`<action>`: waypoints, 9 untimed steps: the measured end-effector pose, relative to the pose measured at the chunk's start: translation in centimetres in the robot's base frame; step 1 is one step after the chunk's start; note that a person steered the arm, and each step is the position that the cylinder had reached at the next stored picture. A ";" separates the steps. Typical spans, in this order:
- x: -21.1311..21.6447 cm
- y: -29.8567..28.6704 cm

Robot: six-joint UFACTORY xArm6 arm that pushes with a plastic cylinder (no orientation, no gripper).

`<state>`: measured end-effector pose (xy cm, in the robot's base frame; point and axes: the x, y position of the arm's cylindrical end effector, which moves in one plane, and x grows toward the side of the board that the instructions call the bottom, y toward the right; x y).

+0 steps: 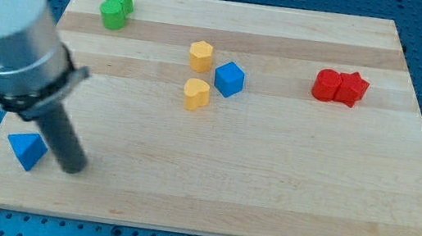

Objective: Push the blue cube into the blue triangle

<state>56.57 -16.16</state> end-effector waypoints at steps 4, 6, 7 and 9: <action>-4.8 20.6; -19.8 20.7; -23.2 20.7; -22.2 16.0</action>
<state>34.32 -0.18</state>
